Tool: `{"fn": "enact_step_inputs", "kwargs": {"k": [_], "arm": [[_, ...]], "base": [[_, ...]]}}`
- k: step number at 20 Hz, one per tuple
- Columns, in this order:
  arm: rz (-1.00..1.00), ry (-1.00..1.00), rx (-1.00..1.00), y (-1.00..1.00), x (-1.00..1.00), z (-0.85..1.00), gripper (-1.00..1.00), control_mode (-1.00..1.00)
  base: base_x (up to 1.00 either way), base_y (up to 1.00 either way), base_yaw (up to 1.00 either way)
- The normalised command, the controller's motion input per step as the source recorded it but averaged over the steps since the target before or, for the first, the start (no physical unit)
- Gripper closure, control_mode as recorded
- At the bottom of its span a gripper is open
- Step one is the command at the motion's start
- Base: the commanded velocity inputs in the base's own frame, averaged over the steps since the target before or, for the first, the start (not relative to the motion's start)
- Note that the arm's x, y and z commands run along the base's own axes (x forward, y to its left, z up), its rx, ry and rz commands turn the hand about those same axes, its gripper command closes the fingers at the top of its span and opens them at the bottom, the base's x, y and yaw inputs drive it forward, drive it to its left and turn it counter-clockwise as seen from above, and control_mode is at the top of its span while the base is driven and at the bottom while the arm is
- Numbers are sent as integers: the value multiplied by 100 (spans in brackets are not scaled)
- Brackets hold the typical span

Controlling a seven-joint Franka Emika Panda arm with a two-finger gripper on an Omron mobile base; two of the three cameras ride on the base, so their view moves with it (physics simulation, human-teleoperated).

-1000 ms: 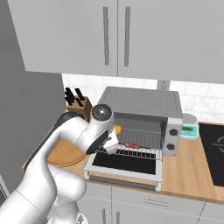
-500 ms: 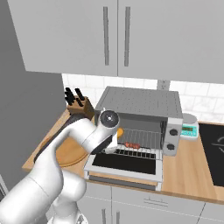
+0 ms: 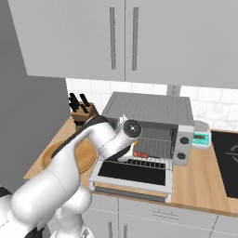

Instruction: Pick up the kebab skewer and baguette bread, and place them inside the toaster oven. Close the toaster oven door and start by setting the timer.

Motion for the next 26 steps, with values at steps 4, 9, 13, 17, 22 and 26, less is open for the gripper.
{"fn": "enact_step_inputs", "kwargs": {"k": [4, 9, 13, 17, 22, 26], "arm": [[-7, 0, 6, 1, 24, -19, 100, -100], [-6, 1, 2, 3, 24, -35, 100, -100], [-4, 0, 0, 0, 42, -15, 100, -100], [-2, 0, 1, 0, 27, 0, 100, -100], [-2, 1, 0, 0, 7, -2, -100, -100], [0, 1, 1, 0, 4, 0, -100, -100]], "base": [[0, 0, 0], [0, 0, 0], [0, 0, 0], [0, 0, 0], [0, 0, 0], [0, 0, 0]]}}
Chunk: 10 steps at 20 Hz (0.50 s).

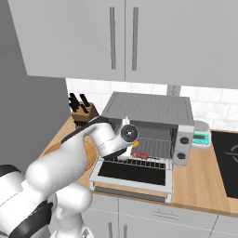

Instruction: Pick up the kebab skewer and baguette bread, and place them inside the toaster oven. Close the toaster oven door and start by setting the timer.

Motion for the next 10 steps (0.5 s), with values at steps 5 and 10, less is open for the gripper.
{"fn": "enact_step_inputs", "kwargs": {"k": [5, 10], "arm": [[0, 0, 1, -2, 0, 0, -100, -100], [0, 0, 1, 0, 0, 2, -100, -100]], "base": [[0, 0, 0], [0, 0, 0]]}}
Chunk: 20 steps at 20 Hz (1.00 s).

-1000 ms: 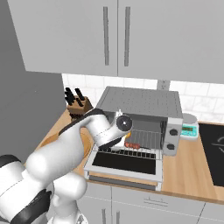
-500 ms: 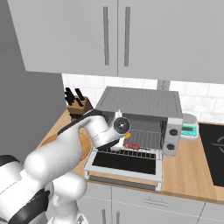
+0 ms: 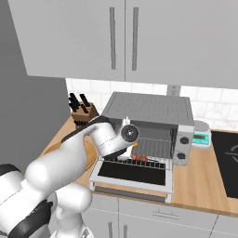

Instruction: Pick up the kebab skewer and baguette bread, and place them inside the toaster oven. Close the toaster oven door and start by setting the timer.

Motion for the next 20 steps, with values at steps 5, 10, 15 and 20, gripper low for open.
{"fn": "enact_step_inputs", "kwargs": {"k": [5, 10, 15, 20], "arm": [[0, 0, 3, 0, -13, 34, -100, -100], [1, 0, 1, 0, -39, 59, -100, -100], [3, 11, 0, -5, -96, 7, -100, -100], [4, 26, -3, -6, -76, -1, -100, -100]], "base": [[0, 0, 0], [0, 0, 0], [0, 0, 0], [0, 0, 0]]}}
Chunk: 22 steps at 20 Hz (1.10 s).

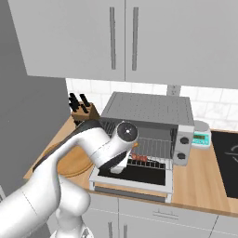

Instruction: Pick up the kebab skewer and baguette bread, and place them inside the toaster oven. Close the toaster oven door and start by setting the timer.

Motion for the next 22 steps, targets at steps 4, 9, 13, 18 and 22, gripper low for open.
{"fn": "enact_step_inputs", "kwargs": {"k": [4, 9, 13, 18, 22], "arm": [[10, 28, -18, -14, -42, -24, -100, -100], [4, 19, -22, -17, 0, -52, -100, -100], [6, 5, -7, -14, -1, -43, -100, -100], [0, 1, 0, -29, -23, -33, -100, -100], [-3, 6, 0, -13, -9, -33, -100, -100]], "base": [[0, 0, 0], [0, 0, 0], [0, 0, 0], [0, 0, 0], [0, 0, 0]]}}
